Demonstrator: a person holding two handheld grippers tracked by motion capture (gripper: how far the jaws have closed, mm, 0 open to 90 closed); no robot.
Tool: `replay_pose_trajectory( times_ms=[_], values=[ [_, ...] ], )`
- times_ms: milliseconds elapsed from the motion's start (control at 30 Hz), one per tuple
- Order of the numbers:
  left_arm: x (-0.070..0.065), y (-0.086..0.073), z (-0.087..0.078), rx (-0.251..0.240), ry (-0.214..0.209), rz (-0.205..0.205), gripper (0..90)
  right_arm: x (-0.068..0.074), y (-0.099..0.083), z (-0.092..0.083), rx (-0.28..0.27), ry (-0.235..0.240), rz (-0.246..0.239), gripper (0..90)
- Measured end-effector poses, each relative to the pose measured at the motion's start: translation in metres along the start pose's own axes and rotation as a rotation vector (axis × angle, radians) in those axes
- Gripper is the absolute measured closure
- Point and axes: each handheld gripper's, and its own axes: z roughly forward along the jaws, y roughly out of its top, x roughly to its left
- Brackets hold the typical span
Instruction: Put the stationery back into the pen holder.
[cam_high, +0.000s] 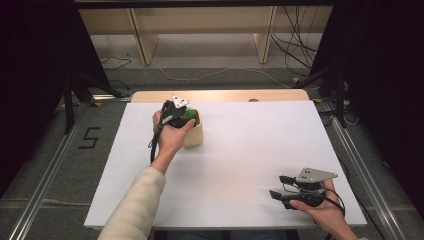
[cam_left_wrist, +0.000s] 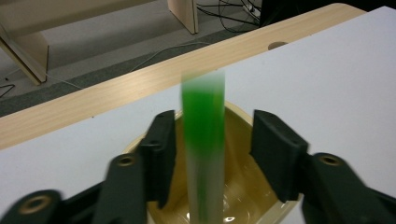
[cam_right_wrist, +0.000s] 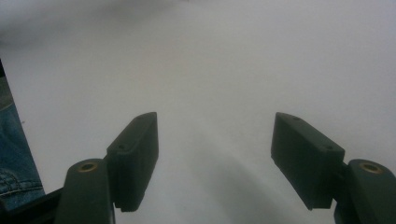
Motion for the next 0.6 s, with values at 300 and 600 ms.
replay_pose_trajectory(
  times_ms=[300, 600],
  values=[
    [0.001, -0.004, -0.023, 0.007, 0.033, -0.013, 22.6, 0.0, 0.0, 0.0, -0.002, 0.001, -0.004, 32.8],
    [0.003, -0.016, -0.04, 0.01, -0.028, -0.036, 18.7, 0.0, 0.0, 0.0, 0.001, -0.001, 0.001, 32.7]
  ],
)
